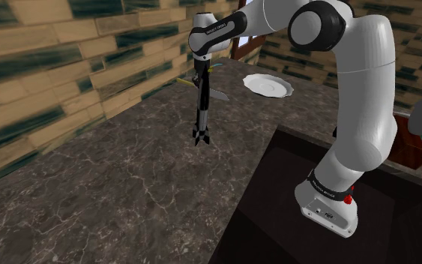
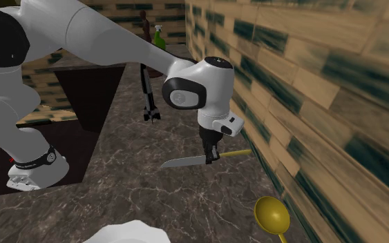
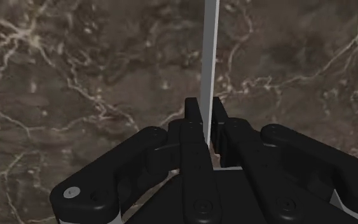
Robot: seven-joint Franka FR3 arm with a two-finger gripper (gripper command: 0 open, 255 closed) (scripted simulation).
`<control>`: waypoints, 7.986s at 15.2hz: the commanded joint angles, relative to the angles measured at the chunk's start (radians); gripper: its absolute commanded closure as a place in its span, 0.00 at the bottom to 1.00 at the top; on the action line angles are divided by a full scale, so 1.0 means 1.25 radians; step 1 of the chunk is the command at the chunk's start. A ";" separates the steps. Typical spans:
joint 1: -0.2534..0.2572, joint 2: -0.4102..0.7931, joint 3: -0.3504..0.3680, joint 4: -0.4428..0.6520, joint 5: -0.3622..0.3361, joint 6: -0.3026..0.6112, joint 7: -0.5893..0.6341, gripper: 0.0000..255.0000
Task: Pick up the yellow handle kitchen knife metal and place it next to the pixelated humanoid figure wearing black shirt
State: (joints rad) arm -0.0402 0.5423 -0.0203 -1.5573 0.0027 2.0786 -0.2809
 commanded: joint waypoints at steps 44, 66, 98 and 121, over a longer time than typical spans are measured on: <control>-0.061 -0.317 -0.036 -0.154 -0.003 -0.162 -0.098 1.00; -0.228 -0.712 -0.219 -0.587 -0.102 -0.110 -0.398 1.00; -0.375 -0.735 -0.498 -0.718 -0.233 0.037 -0.722 1.00; -0.358 -0.641 -0.544 -0.787 -0.209 0.194 -0.746 0.00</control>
State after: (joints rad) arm -0.4875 -0.2593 -0.7004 -2.5405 -0.2589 2.3213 -1.2139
